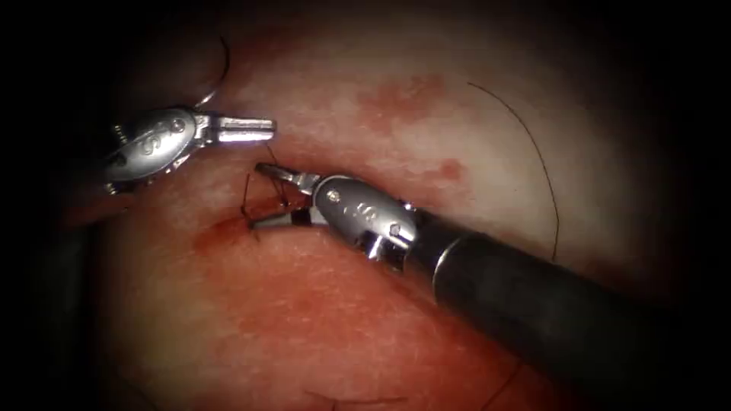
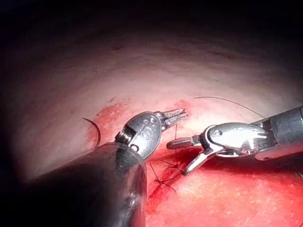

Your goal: Wound Closure

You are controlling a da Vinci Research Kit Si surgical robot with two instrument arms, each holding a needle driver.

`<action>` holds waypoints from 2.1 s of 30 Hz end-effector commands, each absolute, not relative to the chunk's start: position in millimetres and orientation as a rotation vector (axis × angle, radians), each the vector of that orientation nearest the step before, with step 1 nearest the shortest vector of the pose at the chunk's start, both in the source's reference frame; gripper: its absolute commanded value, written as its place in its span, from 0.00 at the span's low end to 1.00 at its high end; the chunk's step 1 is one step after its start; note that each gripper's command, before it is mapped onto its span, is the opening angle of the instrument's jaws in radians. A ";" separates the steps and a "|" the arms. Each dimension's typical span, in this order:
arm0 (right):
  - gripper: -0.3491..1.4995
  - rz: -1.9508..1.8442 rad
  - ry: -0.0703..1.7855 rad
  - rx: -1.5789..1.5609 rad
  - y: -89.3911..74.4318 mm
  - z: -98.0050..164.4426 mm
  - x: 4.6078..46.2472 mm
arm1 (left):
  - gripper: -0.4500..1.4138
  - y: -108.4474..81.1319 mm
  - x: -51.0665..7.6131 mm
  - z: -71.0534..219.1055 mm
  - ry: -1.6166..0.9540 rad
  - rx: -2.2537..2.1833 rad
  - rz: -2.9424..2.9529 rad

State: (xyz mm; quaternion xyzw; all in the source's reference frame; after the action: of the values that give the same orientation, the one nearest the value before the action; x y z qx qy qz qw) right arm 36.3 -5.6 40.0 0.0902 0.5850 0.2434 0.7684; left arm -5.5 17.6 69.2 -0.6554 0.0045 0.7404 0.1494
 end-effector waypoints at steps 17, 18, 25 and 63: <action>0.82 0.595 1.236 0.208 -4.2 41.4 36.6 | 0.00 16.5 -6.4 68.4 0.031 -1.878 2.134; 0.86 0.598 1.239 0.226 -4.3 42.4 37.4 | 0.00 16.4 -6.5 68.2 0.031 -1.879 2.134; 0.88 0.597 1.258 0.263 -4.7 43.1 38.3 | 0.00 16.4 -6.7 68.3 0.027 -1.878 2.139; 0.59 0.560 1.361 0.242 -5.6 43.5 40.3 | 0.00 15.8 -7.0 67.5 0.018 -1.887 2.140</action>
State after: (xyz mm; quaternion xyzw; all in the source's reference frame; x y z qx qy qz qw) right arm 39.6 -5.8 43.0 0.1078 0.6205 0.2533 0.7343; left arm -6.3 15.5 66.8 -0.6545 0.0057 0.7422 0.1436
